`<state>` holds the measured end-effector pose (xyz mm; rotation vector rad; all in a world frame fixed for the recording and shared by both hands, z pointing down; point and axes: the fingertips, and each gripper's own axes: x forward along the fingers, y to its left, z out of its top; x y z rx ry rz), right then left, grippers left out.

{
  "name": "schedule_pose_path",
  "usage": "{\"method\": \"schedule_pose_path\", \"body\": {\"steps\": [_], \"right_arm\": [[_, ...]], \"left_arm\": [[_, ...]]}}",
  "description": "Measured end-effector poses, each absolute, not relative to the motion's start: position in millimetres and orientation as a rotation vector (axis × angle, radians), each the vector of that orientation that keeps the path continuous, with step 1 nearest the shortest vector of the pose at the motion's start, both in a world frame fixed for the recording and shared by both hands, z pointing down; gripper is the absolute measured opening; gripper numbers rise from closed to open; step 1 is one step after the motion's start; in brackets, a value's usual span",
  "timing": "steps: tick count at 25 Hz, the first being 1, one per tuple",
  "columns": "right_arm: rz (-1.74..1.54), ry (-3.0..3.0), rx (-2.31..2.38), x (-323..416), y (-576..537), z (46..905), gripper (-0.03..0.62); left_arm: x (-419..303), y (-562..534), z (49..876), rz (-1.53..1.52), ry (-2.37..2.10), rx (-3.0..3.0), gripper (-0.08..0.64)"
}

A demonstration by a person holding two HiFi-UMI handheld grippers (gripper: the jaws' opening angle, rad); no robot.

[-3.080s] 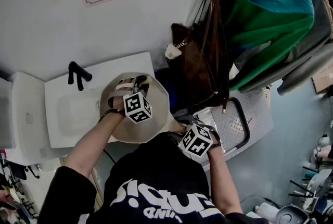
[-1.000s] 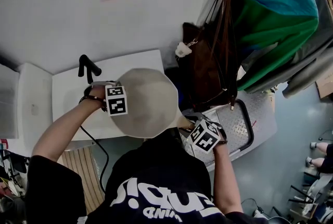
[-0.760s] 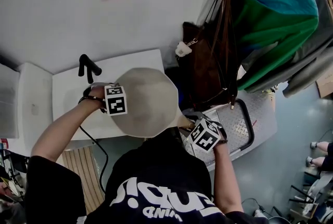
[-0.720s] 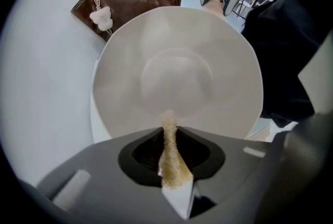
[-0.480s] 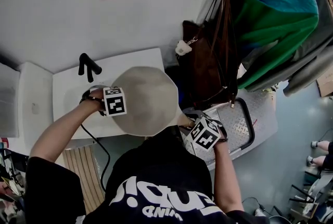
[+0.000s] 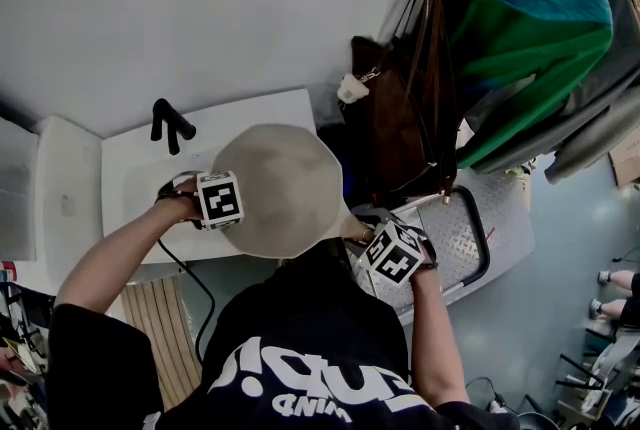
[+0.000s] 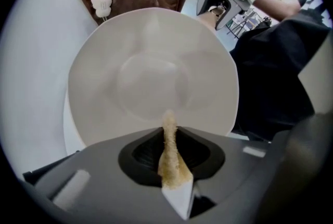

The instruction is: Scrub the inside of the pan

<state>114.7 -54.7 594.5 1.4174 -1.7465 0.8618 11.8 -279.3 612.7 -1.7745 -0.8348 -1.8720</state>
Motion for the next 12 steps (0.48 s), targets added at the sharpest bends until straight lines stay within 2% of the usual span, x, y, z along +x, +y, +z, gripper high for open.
{"method": "schedule_pose_path", "body": {"steps": [12], "right_arm": [[0.862,-1.748,1.416,115,-54,594,0.224]], "left_arm": [[-5,-237,611,-2.002,-0.943,-1.87,0.075]]}}
